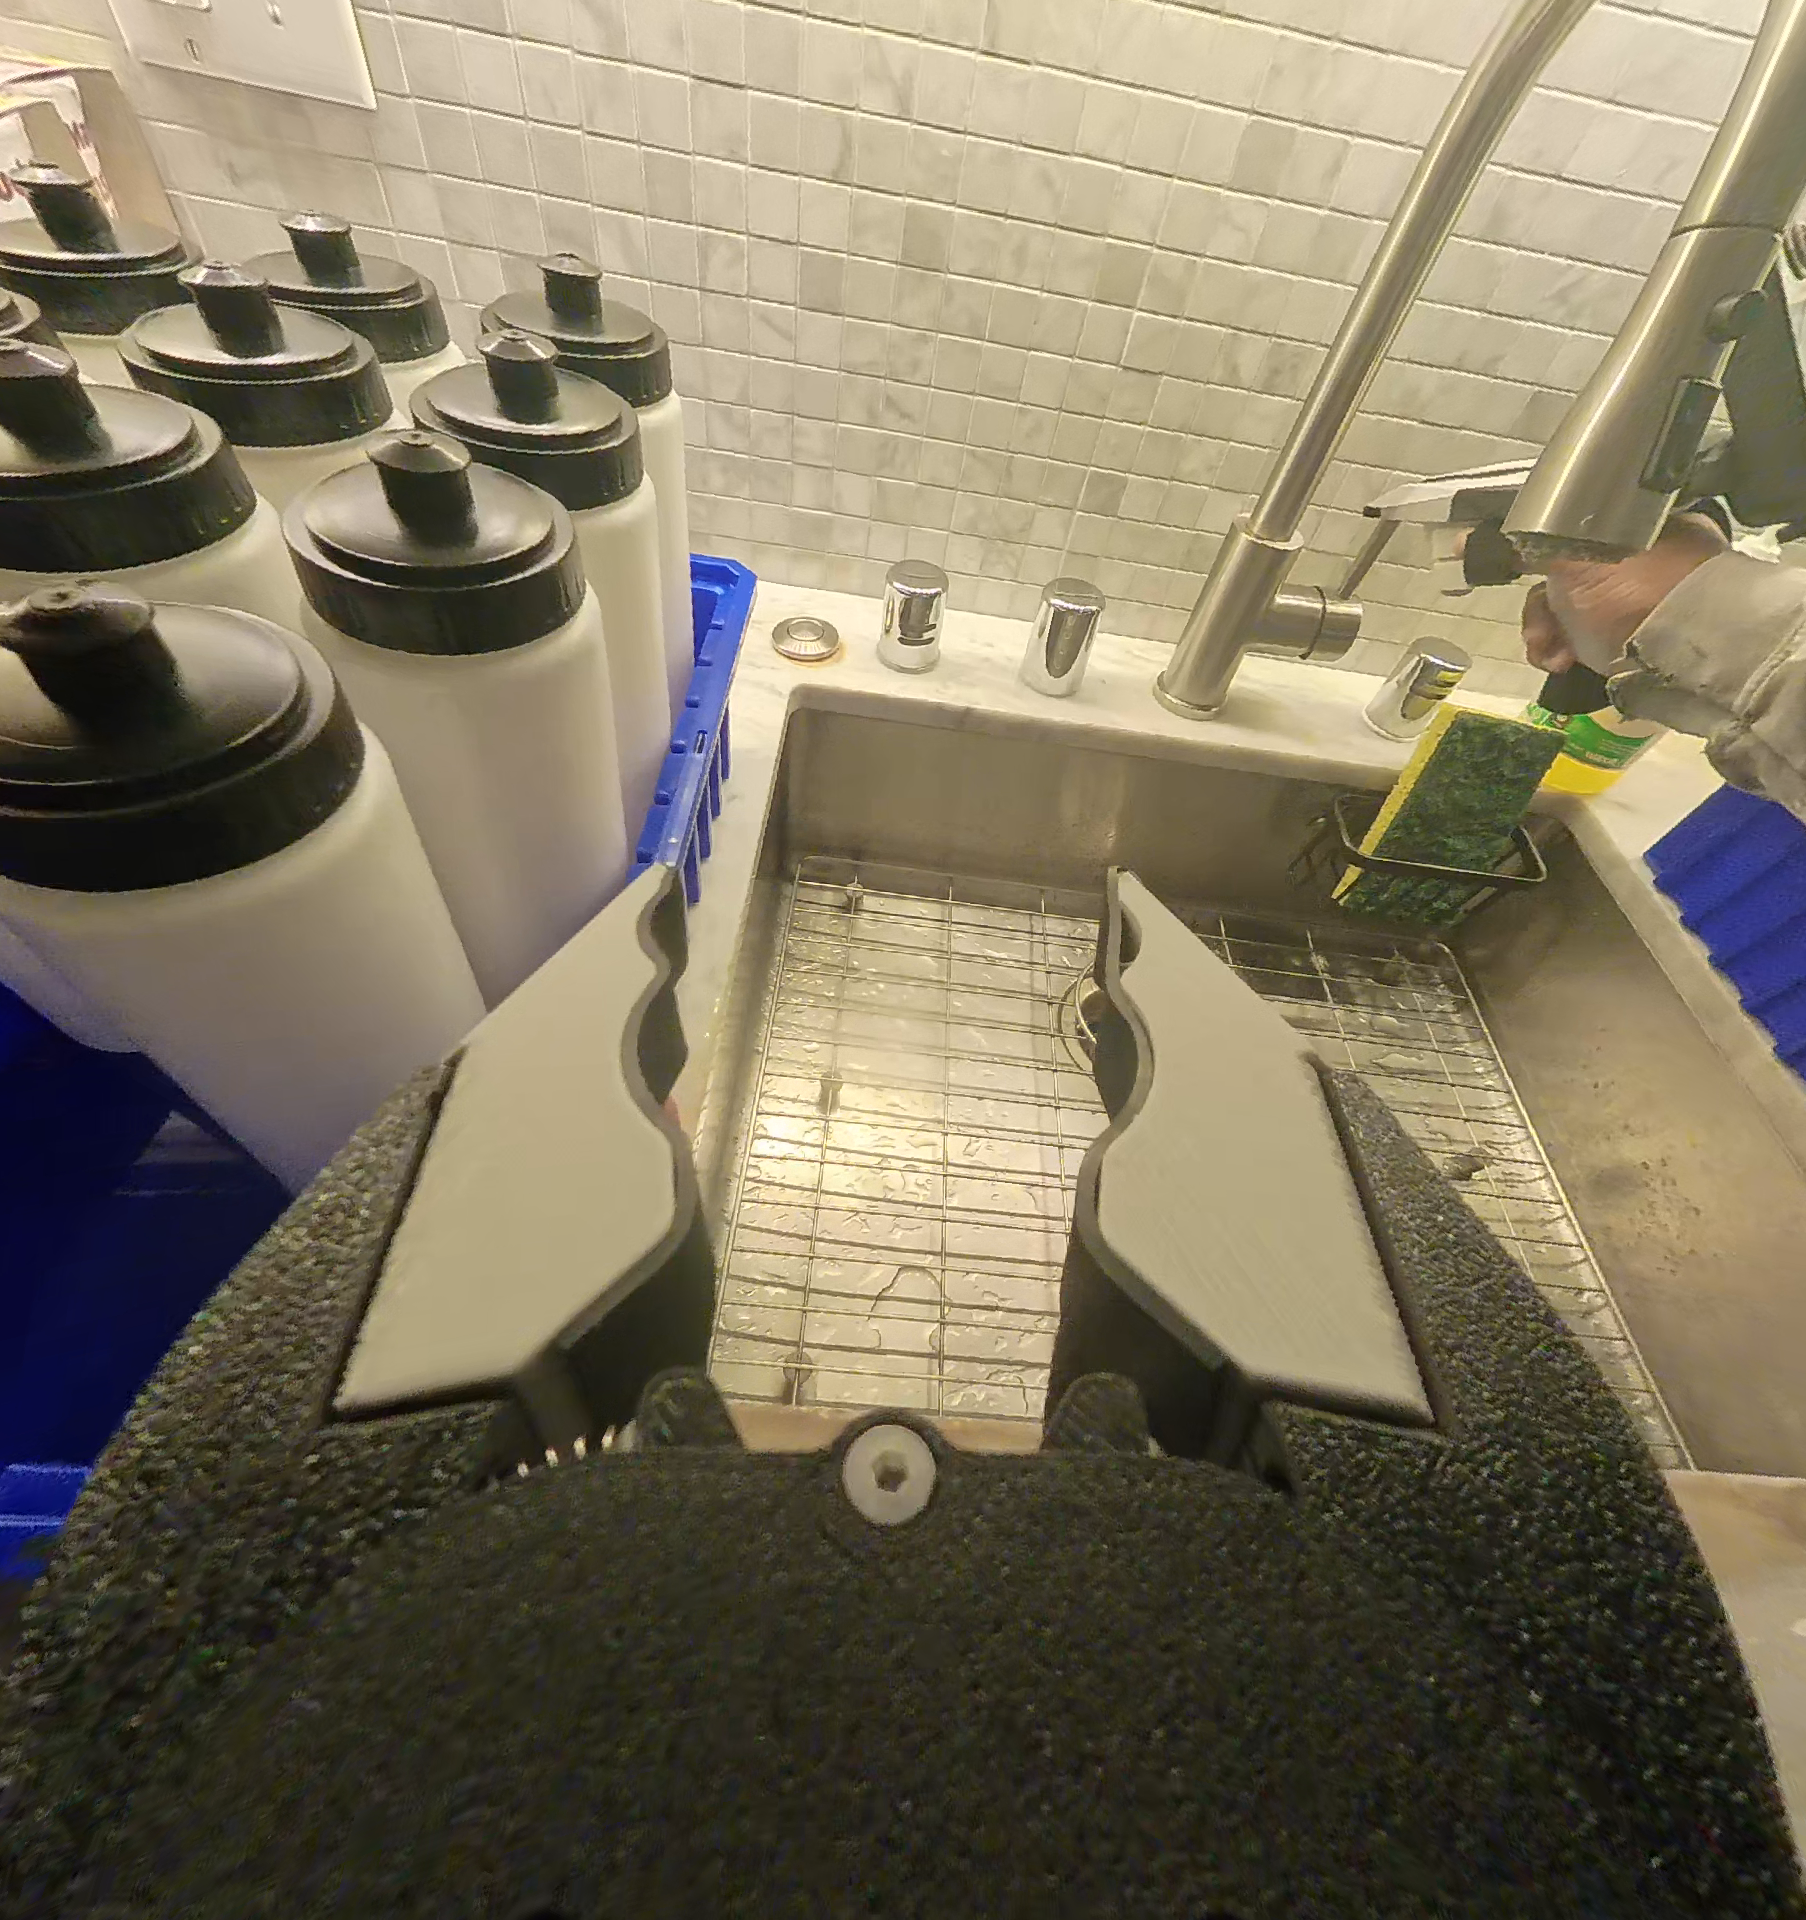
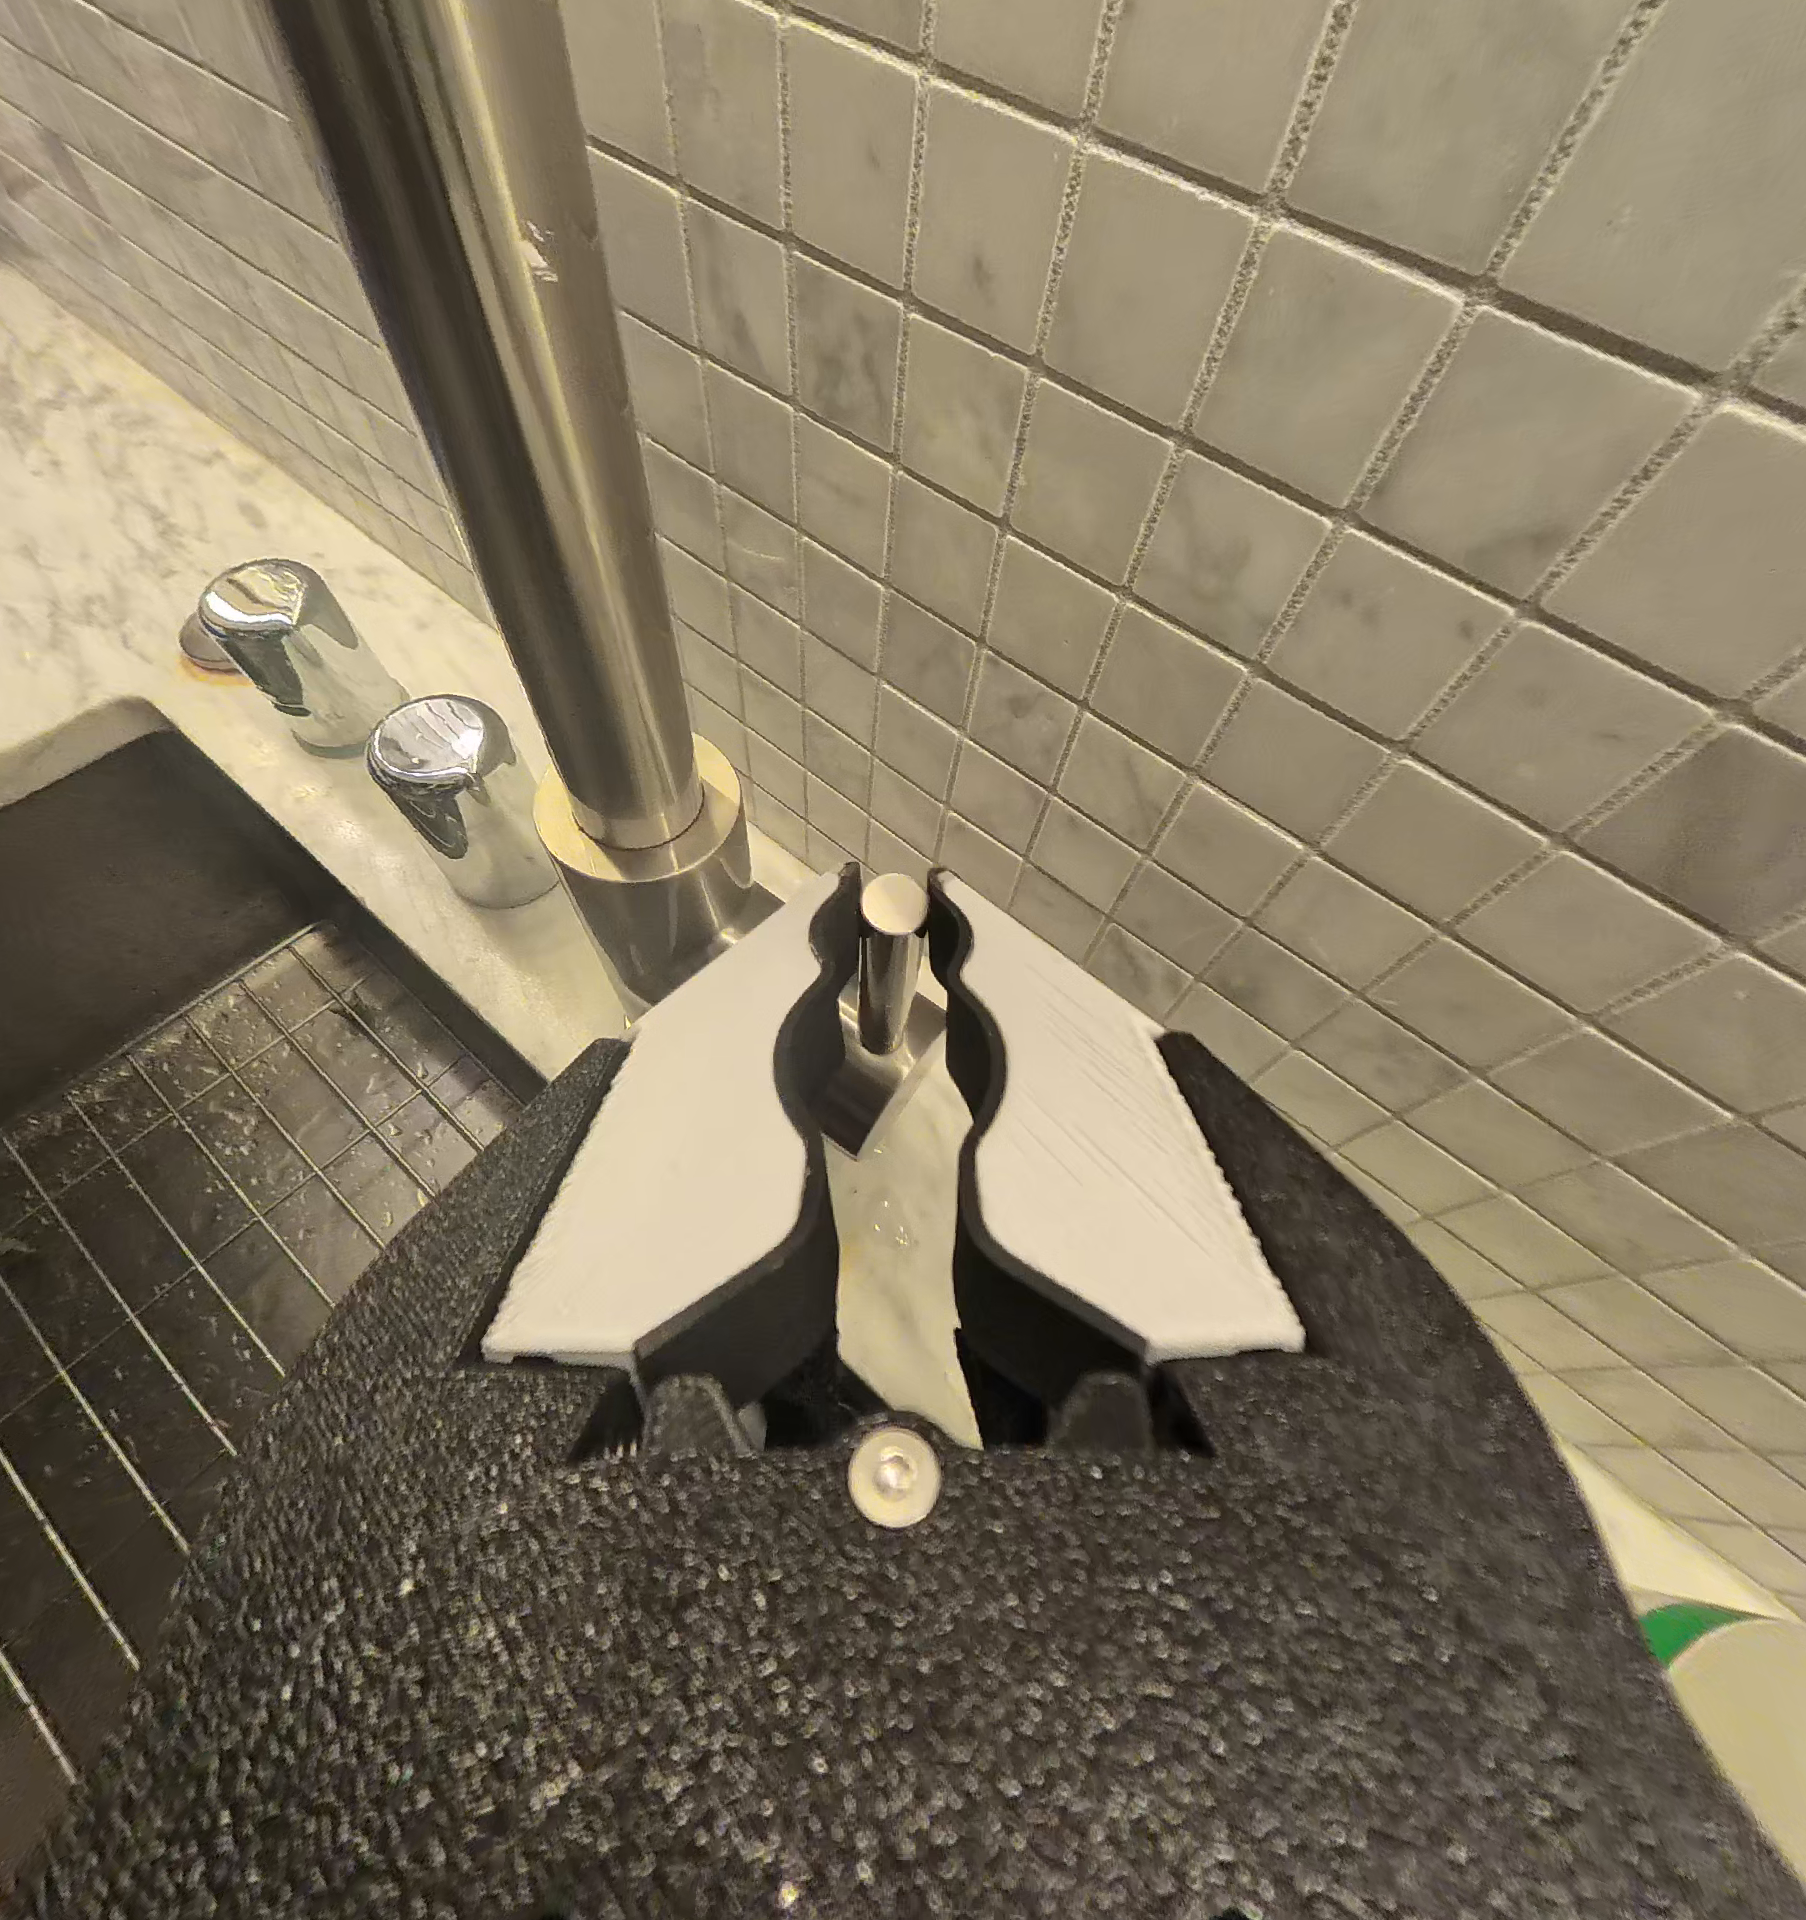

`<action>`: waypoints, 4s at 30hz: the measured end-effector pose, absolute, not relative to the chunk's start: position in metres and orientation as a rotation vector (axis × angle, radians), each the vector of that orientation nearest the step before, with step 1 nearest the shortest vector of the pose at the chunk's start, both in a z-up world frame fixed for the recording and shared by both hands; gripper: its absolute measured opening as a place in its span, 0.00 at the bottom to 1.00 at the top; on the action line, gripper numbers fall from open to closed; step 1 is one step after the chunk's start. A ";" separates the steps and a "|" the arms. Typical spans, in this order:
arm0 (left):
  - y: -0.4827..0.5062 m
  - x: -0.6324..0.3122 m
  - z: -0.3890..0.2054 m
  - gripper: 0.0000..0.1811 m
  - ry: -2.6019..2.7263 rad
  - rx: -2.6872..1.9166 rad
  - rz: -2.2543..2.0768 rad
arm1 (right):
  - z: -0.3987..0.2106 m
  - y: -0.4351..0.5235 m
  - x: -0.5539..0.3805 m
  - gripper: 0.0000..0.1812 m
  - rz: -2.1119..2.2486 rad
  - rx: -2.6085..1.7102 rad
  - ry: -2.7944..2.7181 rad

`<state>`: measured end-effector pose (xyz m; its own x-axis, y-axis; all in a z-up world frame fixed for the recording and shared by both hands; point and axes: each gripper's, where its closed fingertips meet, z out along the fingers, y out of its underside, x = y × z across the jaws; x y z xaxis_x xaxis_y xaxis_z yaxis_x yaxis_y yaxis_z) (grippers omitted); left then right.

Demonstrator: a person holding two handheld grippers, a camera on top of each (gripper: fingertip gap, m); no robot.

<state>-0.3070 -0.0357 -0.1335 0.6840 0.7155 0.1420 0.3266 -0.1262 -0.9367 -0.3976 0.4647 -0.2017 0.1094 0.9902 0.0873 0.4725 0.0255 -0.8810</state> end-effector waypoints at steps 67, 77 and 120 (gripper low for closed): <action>0.004 -0.270 -0.139 0.44 -0.652 -1.831 0.293 | -0.206 0.474 -0.388 0.07 0.861 -1.641 -1.429; 0.002 -0.270 -0.142 0.44 -0.662 -1.833 0.296 | -0.207 0.474 -0.388 0.07 0.867 -1.641 -1.432; 0.007 -0.267 -0.141 0.44 -0.629 -1.808 0.259 | -0.134 0.404 -0.294 0.24 1.003 -1.600 -1.204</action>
<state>-0.2673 0.0067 -0.1414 0.8322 0.5378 0.1349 0.2871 -0.2099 -0.9346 -0.2935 0.4040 -0.1339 0.2070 0.9736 -0.0962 0.2710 -0.1515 -0.9506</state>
